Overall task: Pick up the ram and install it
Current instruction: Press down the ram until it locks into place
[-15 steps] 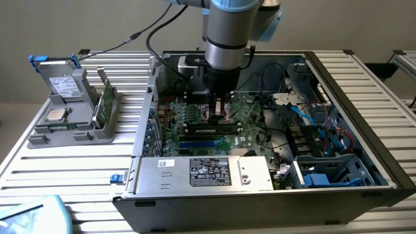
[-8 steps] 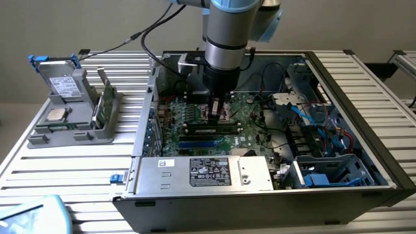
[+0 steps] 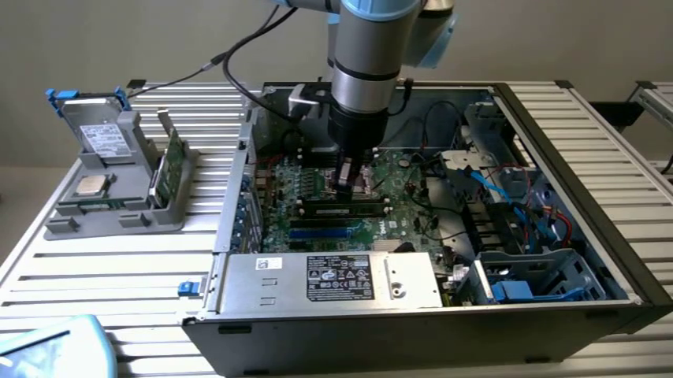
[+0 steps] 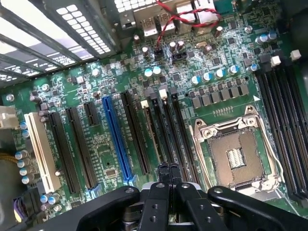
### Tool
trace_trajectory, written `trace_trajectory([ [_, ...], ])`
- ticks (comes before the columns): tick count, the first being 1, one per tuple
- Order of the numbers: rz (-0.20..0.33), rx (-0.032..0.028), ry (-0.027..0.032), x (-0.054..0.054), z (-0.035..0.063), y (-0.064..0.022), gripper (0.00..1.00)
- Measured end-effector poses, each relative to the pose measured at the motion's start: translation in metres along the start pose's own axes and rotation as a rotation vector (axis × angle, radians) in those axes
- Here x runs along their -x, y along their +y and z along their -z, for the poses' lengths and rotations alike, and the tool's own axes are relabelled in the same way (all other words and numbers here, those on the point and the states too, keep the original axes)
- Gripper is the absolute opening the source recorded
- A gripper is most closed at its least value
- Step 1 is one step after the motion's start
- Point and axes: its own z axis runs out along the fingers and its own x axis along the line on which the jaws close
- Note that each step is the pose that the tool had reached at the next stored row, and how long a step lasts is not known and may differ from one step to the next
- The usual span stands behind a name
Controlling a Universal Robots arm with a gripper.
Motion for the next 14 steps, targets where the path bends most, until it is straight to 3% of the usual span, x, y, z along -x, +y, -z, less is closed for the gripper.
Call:
trace_trajectory([
  [10, -0.135, 0.0038, -0.0092, 0.0, 0.0006, 0.0, 0.11],
  [14, -0.158, 0.0045, -0.0106, -0.0005, 0.0036, 0.0001, 0.11],
])
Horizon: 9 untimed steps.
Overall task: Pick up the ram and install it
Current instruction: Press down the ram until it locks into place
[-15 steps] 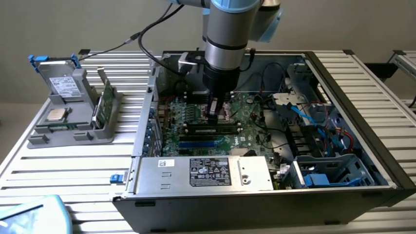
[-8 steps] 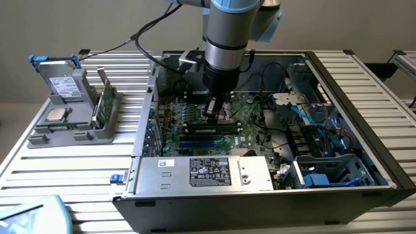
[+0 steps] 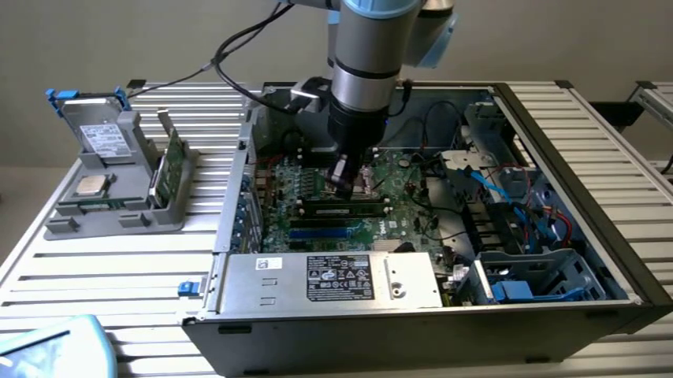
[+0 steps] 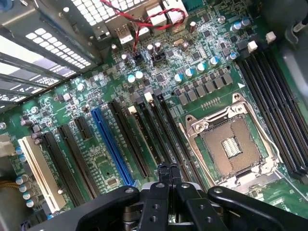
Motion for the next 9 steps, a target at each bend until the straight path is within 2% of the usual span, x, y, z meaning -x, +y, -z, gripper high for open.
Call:
trace_trajectory([
  [4, -0.01, -0.0023, 0.0042, -0.0008, 0.0023, -0.0002, 0.11],
  [9, -0.048, -0.0111, 0.0205, -0.0009, 0.0026, -0.0002, 0.11],
])
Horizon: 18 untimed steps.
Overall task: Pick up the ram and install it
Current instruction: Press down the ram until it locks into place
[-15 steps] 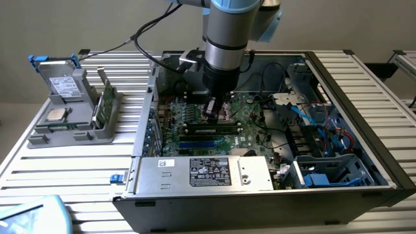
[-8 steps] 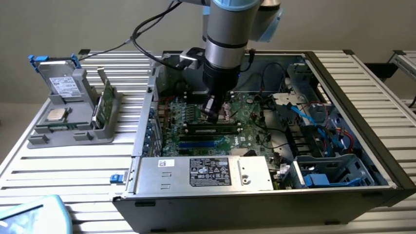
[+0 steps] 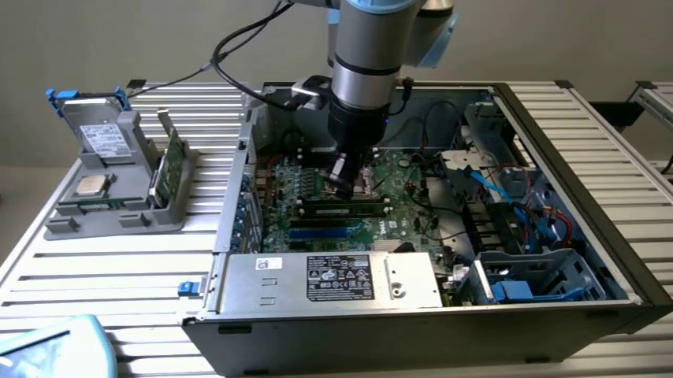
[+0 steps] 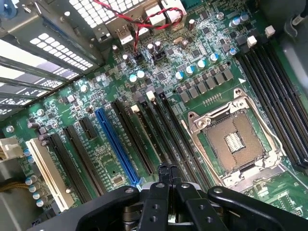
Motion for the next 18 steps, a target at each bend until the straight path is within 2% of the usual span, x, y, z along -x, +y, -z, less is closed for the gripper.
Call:
trace_trajectory([
  [3, -0.028, -0.0039, 0.0074, 0.0, 0.0, 0.0, 0.11],
  [7, -0.072, -0.0046, 0.0102, -0.0001, 0.0001, 0.0, 0.11],
  [18, -0.218, 0.0009, 0.0012, 0.0, 0.0001, 0.0, 0.11],
])
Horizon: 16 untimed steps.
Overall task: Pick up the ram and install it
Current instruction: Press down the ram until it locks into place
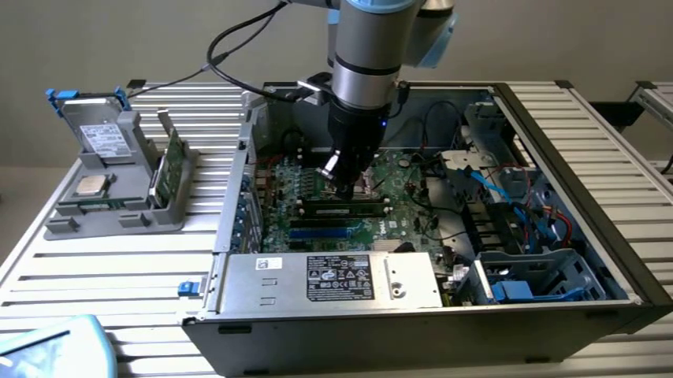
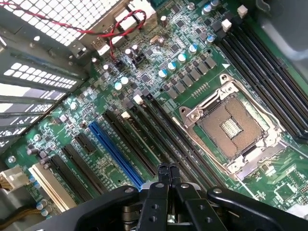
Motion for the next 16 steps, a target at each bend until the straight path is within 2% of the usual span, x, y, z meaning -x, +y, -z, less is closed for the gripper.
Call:
trace_trajectory([
  [16, -0.21, 0.007, -0.0144, 0.0, 0.0, 0.0, 0.11],
])
